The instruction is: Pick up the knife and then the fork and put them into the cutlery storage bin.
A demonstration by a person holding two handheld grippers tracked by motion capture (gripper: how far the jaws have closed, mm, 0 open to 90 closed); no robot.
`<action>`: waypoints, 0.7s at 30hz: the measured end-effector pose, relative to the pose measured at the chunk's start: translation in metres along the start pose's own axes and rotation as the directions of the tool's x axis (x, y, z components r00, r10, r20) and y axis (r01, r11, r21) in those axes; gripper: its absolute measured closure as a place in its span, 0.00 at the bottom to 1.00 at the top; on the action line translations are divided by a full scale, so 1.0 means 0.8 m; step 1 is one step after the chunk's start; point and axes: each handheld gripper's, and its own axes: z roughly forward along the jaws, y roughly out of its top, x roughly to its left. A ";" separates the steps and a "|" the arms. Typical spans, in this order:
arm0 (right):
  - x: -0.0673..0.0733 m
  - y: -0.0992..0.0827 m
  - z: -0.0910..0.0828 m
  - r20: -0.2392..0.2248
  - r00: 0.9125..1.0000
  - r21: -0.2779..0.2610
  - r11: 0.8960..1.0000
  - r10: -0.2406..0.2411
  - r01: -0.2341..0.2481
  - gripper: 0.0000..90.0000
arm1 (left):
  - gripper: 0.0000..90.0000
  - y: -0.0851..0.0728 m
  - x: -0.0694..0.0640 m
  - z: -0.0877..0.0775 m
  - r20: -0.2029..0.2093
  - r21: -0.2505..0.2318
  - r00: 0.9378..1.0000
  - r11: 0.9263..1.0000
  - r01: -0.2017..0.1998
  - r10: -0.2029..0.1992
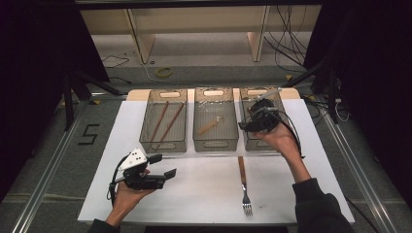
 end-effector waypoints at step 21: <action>0.047 -0.085 0.006 -0.094 0.995 0.110 0.993 -0.040 0.050 0.46 | 0.20 -0.002 -0.001 0.001 -0.002 0.007 1.000 1.000 -0.003 0.003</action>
